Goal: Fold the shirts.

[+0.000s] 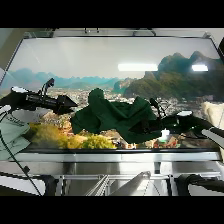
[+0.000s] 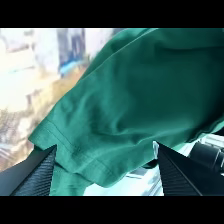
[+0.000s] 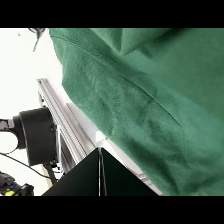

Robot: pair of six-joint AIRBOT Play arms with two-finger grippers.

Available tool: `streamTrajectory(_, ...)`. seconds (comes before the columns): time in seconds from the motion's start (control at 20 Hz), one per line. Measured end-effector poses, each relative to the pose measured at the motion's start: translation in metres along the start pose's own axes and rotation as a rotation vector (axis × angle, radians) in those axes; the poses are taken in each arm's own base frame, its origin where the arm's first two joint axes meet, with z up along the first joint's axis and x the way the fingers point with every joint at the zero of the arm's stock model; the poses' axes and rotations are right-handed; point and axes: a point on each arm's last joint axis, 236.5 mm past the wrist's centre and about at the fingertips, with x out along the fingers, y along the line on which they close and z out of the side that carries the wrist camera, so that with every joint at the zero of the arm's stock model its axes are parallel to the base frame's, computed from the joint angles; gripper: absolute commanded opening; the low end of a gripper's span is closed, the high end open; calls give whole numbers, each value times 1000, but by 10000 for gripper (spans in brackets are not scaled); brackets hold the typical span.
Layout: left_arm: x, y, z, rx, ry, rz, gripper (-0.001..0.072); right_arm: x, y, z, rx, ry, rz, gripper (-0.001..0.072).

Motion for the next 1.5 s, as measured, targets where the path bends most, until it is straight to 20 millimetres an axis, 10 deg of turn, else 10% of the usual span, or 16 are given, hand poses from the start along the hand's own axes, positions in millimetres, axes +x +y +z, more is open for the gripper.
streamTrajectory(0.7,13,28,22,-27,-48,38,696,0,1,0,0,2,2,14)
streamTrajectory(0.85,3,21,32,19,-47,49,475,0,1,0,0,2,2,14)
streamTrajectory(1.35,41,16,3,37,166,72,594,0,1,-1,0,2,3,14)
streamTrajectory(1.5,53,22,-5,47,215,103,14,0,1,-1,0,5,6,14)
